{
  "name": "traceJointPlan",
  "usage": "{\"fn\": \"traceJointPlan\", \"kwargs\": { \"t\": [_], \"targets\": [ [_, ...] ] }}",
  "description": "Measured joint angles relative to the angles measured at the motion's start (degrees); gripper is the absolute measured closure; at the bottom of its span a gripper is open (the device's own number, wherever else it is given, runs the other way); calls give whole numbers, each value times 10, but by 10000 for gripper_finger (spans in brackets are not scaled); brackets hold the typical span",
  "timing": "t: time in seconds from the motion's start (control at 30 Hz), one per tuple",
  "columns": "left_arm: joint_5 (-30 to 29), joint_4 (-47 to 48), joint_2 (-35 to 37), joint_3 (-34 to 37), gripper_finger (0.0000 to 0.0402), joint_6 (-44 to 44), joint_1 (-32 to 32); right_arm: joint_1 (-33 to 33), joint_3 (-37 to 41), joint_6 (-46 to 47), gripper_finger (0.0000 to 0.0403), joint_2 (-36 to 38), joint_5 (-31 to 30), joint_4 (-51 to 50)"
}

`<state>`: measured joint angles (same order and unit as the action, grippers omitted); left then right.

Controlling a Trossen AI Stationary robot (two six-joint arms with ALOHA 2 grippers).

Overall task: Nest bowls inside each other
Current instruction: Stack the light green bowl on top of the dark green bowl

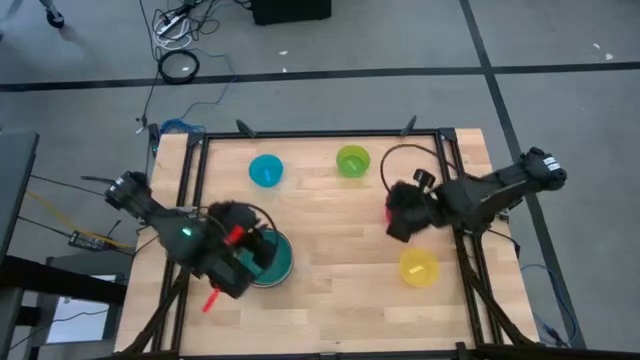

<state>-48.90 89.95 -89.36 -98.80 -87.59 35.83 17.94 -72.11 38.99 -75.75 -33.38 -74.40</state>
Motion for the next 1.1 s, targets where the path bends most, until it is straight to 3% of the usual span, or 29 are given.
{"fn": "traceJointPlan", "kwargs": {
  "t": [0.13, 0.27, 0.53, 0.73, 0.87, 1.1],
  "targets": [
    [-21, 1, 39, -10, 296, 69, 0, -78, 63, -21, 281, 0, 117, -8],
    [-30, 2, 80, 1, 296, 110, 0, -107, 124, -17, 281, 0, 165, -12],
    [-57, 1, 163, 45, 296, 156, -12, -117, 184, 1, 279, 0, 301, 162],
    [-70, 1, 216, 72, 296, 171, -14, -120, 185, 29, 258, 0, 304, 193],
    [-71, 1, 232, 73, 296, 189, -14, -123, 185, 36, 238, 0, 251, 234],
    [-71, 1, 235, 73, 296, 230, -14, -174, 185, -8, 221, -1, 141, 468]
  ]
}}
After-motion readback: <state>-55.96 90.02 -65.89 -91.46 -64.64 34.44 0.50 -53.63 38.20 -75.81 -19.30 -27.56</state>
